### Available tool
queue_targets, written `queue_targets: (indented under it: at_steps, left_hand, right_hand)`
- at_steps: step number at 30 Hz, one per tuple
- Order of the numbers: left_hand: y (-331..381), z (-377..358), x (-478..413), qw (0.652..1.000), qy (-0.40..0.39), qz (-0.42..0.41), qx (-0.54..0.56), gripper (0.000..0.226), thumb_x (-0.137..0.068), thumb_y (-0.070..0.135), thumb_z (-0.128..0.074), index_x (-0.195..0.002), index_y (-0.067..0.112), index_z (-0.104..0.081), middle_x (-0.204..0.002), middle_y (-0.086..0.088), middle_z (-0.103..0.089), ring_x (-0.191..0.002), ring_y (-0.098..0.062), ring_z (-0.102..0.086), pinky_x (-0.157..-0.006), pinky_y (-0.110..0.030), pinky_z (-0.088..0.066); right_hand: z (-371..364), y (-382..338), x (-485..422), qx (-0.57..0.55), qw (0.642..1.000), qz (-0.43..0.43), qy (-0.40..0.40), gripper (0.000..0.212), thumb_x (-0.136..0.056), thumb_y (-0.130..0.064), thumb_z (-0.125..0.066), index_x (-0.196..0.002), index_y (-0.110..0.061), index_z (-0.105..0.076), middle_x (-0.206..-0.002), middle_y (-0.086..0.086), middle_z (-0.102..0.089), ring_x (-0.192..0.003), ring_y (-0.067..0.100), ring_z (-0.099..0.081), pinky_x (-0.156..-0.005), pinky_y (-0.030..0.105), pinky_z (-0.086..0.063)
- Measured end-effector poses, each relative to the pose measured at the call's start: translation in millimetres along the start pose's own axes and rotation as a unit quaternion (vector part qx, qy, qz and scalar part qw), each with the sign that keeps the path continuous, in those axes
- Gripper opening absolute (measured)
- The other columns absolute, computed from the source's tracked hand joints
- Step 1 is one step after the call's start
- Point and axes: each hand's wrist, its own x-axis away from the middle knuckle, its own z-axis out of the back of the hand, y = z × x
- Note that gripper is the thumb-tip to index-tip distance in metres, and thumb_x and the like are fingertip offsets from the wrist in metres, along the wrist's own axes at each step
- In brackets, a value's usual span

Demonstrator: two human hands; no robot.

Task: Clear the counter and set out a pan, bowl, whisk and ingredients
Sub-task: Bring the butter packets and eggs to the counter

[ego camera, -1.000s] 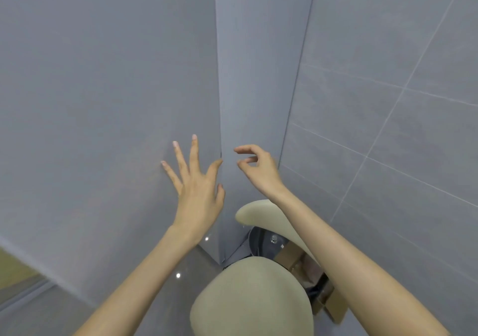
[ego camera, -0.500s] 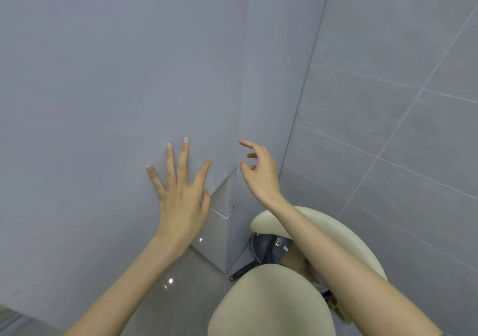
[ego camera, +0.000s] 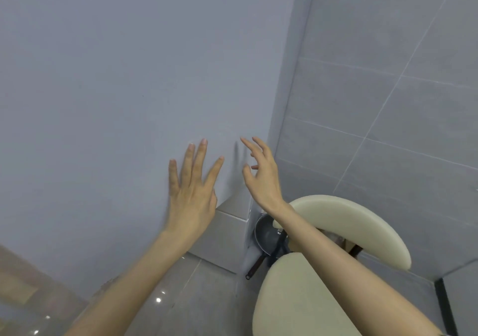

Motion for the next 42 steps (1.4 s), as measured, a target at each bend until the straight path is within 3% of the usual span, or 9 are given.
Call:
queue_targets:
  at_steps: [6,11,14,20,23,29,36,42]
  left_hand:
    - [-42.5,-22.4,-24.7,0.999,0.027,-0.026,0.017,0.08,-0.075,0.016,-0.07,-0.146,0.023,-0.034,-0.159,-0.014,-0.005,-0.145,-0.036,0.001,-0.112,-0.056,0.007]
    - [-72.6,-49.6,-50.6,0.998,0.045,-0.037,0.025,0.087,-0.077,0.02,-0.069,-0.15,0.025,-0.022,-0.159,-0.012,-0.001,-0.144,-0.037,0.006,-0.112,-0.058,0.007]
    - [-91.9,-70.7,-68.6,0.997,0.061,-0.047,0.027,0.088,-0.08,0.02,-0.066,-0.152,0.025,-0.016,-0.159,-0.011,0.0,-0.144,-0.037,0.007,-0.112,-0.059,0.006]
    - [-126.5,-106.3,-107.0,0.991,0.082,-0.09,0.053,0.086,-0.081,0.019,-0.065,-0.152,0.022,-0.016,-0.159,-0.012,-0.001,-0.144,-0.04,0.005,-0.114,-0.06,-0.001]
    - [-137.3,-122.1,-126.9,0.988,0.084,-0.105,0.069,0.084,-0.082,0.018,-0.064,-0.152,0.022,-0.017,-0.159,-0.012,0.0,-0.144,-0.041,0.004,-0.114,-0.061,-0.004]
    - [-144.2,-150.0,-161.9,0.984,0.063,-0.117,0.122,0.089,-0.078,0.016,-0.067,-0.152,0.022,-0.016,-0.157,-0.015,-0.001,-0.143,-0.044,0.002,-0.114,-0.062,-0.005]
    - [-154.0,-167.1,-192.7,0.968,0.03,-0.162,0.189,0.091,-0.076,0.016,-0.069,-0.151,0.024,-0.019,-0.158,-0.014,-0.006,-0.143,-0.042,-0.003,-0.114,-0.061,-0.01]
    - [-161.1,-161.8,-195.6,0.952,-0.005,-0.195,0.236,0.093,-0.075,0.021,-0.071,-0.151,0.021,-0.018,-0.158,-0.012,-0.003,-0.143,-0.041,0.0,-0.112,-0.062,-0.008]
  right_hand:
    - [-30.8,-1.9,-16.7,0.06,0.997,0.01,0.044,0.061,-0.088,-0.002,-0.047,-0.139,-0.036,-0.044,-0.144,-0.008,-0.031,-0.122,0.011,-0.041,-0.092,0.029,-0.049]
    - [-48.9,3.9,-37.7,0.156,0.98,0.062,0.105,0.059,-0.087,0.0,-0.052,-0.139,-0.028,-0.046,-0.133,0.0,-0.039,-0.112,0.011,-0.041,-0.087,0.018,-0.039]
    - [-65.7,9.2,-52.6,0.195,0.965,0.102,0.14,0.055,-0.087,-0.003,-0.056,-0.137,-0.024,-0.049,-0.138,0.003,-0.037,-0.121,0.018,-0.042,-0.095,0.029,-0.044]
    - [-98.7,17.2,-80.3,0.259,0.946,0.134,0.143,0.051,-0.089,-0.009,-0.06,-0.138,-0.018,-0.05,-0.152,0.011,-0.029,-0.141,0.027,-0.027,-0.115,0.038,-0.028]
    - [-105.9,20.0,-92.6,0.305,0.934,0.123,0.142,0.053,-0.09,-0.011,-0.059,-0.141,-0.019,-0.046,-0.155,0.011,-0.026,-0.144,0.029,-0.022,-0.118,0.035,-0.021]
    - [-112.6,24.8,-102.9,0.387,0.906,0.106,0.139,0.06,-0.086,-0.006,-0.059,-0.143,-0.018,-0.044,-0.154,0.012,-0.027,-0.142,0.029,-0.024,-0.112,0.049,-0.029]
    - [-119.3,20.3,-105.9,0.436,0.89,0.017,0.131,0.067,-0.084,-0.004,-0.059,-0.145,-0.022,-0.04,-0.158,0.007,-0.02,-0.142,0.028,-0.023,-0.117,0.029,-0.019]
    - [-125.5,-4.3,-100.6,0.425,0.9,-0.056,0.081,0.067,-0.085,-0.008,-0.061,-0.145,-0.026,-0.036,-0.161,0.0,-0.009,-0.141,0.026,-0.023,-0.105,0.032,-0.036]
